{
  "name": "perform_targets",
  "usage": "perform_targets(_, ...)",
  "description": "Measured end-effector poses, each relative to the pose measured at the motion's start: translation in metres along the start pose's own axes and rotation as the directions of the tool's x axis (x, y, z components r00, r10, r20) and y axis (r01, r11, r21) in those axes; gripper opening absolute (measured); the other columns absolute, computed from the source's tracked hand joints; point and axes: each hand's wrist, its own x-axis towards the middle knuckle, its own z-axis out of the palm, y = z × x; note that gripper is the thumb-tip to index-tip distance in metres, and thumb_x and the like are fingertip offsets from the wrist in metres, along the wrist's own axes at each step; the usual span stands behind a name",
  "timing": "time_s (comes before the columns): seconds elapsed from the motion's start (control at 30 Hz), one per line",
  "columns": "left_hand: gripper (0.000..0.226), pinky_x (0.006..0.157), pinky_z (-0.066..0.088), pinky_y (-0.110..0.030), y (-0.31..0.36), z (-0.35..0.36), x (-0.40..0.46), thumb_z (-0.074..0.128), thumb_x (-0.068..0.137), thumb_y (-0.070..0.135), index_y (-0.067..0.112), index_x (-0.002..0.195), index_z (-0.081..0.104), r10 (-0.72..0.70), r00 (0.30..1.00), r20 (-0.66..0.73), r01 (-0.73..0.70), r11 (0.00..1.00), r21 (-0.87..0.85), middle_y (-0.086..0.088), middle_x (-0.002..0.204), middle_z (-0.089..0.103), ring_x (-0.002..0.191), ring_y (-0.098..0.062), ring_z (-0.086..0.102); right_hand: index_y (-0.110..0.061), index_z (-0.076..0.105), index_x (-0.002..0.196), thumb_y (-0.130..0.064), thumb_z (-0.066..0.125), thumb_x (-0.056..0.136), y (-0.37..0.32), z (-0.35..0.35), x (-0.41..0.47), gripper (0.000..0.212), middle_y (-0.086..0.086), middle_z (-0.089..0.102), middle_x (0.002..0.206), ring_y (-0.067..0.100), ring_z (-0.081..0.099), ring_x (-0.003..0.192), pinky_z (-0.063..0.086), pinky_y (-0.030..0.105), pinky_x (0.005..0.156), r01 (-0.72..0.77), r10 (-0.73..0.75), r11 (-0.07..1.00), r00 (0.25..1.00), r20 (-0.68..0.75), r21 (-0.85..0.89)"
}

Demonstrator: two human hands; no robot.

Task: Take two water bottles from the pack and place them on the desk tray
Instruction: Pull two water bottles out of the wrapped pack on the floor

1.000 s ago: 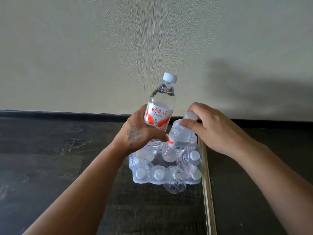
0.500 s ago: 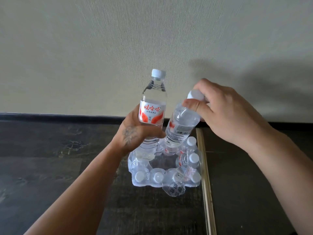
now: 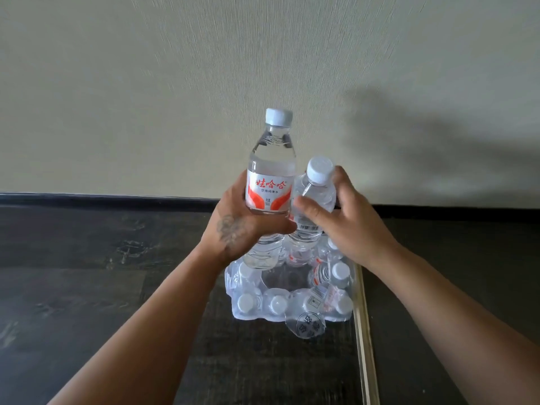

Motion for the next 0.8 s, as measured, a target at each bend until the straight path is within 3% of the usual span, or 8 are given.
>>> perform_targets(0.1,0.063,0.065,0.059,-0.009,-0.003,-0.001,0.0,0.102,0.067,0.009,0.03,0.116,0.069,0.004,1.0,-0.021,-0.004,1.0,0.012,0.02,0.094,0.085,0.081,0.002,0.082,-0.04,0.048,0.135,-0.083,0.079,0.063,0.03,0.013,-0.001,0.089,-0.02,0.072,0.128,0.004,0.069,0.122,0.054,0.043,0.108,-0.157,0.146,0.969,0.987,0.071,0.19)
perform_targets(0.17,0.064,0.065,0.058,-0.007,-0.004,-0.001,-0.001,0.103,0.067,0.013,0.037,0.113,0.066,0.016,0.999,-0.032,-0.015,1.0,0.026,0.026,0.094,0.083,0.082,0.006,0.08,-0.036,0.051,0.137,-0.069,0.089,0.061,0.047,0.022,-0.003,0.092,-0.015,0.07,0.136,0.006,0.065,0.129,0.047,0.046,0.117,-0.214,0.193,0.952,0.974,0.116,0.217)
perform_targets(0.27,0.064,0.065,0.058,-0.008,-0.005,0.0,0.0,0.103,0.066,0.016,0.035,0.115,0.066,0.013,0.999,-0.033,-0.011,0.999,0.041,0.024,0.095,0.083,0.082,0.004,0.08,-0.037,0.052,0.132,-0.051,0.091,0.067,0.063,0.033,-0.009,0.077,-0.016,0.073,0.128,0.004,0.069,0.119,0.052,0.049,0.112,-0.23,0.214,0.967,0.967,0.14,0.106)
perform_targets(0.37,0.064,0.068,0.06,-0.01,-0.004,0.0,0.002,0.103,0.067,0.019,0.034,0.117,0.067,0.004,0.999,-0.041,-0.003,0.999,0.039,0.02,0.099,0.084,0.084,0.001,0.082,-0.042,0.051,0.129,-0.05,0.092,0.07,0.067,0.039,-0.009,0.072,-0.022,0.075,0.119,0.001,0.072,0.108,0.057,0.048,0.103,-0.229,0.218,0.968,0.97,0.103,0.105)
perform_targets(0.43,0.062,0.069,0.059,-0.009,-0.003,-0.002,0.003,0.104,0.067,0.021,0.032,0.117,0.069,-0.008,0.999,-0.044,0.009,0.999,0.031,0.017,0.099,0.085,0.085,-0.001,0.082,-0.044,0.051,0.131,-0.053,0.091,0.069,0.065,0.039,-0.009,0.075,-0.023,0.074,0.122,-0.001,0.071,0.112,0.053,0.05,0.108,-0.212,0.198,0.967,0.974,0.107,0.141)
perform_targets(0.57,0.062,0.069,0.061,-0.011,-0.001,-0.006,0.004,0.102,0.064,0.026,0.024,0.119,0.071,-0.027,0.999,-0.022,0.027,0.999,-0.018,0.011,0.099,0.087,0.086,-0.007,0.084,-0.044,0.052,0.137,-0.056,0.092,0.065,0.06,0.033,-0.015,0.083,-0.014,0.071,0.136,0.015,0.064,0.132,0.039,0.063,0.118,-0.229,0.203,0.949,0.969,0.137,0.215)
perform_targets(0.67,0.068,0.067,0.06,-0.009,0.005,-0.008,0.0,0.098,0.058,0.039,0.023,0.119,0.072,-0.042,0.999,-0.01,0.042,0.997,-0.066,0.01,0.099,0.087,0.086,-0.006,0.084,-0.041,0.054,0.14,-0.044,0.093,0.07,0.052,0.025,-0.018,0.08,-0.009,0.071,0.138,0.02,0.063,0.134,0.039,0.065,0.118,-0.248,0.198,0.937,0.958,0.209,0.248)
perform_targets(0.8,0.073,0.07,0.063,-0.014,0.009,-0.01,-0.007,0.094,0.058,0.051,0.024,0.121,0.07,-0.045,0.999,-0.004,0.045,0.994,-0.1,0.008,0.104,0.087,0.093,-0.012,0.085,-0.036,0.053,0.146,-0.029,0.09,0.079,0.033,0.018,-0.022,0.077,-0.009,0.071,0.138,0.012,0.064,0.131,0.044,0.061,0.116,-0.242,0.16,0.922,0.949,0.272,0.301)
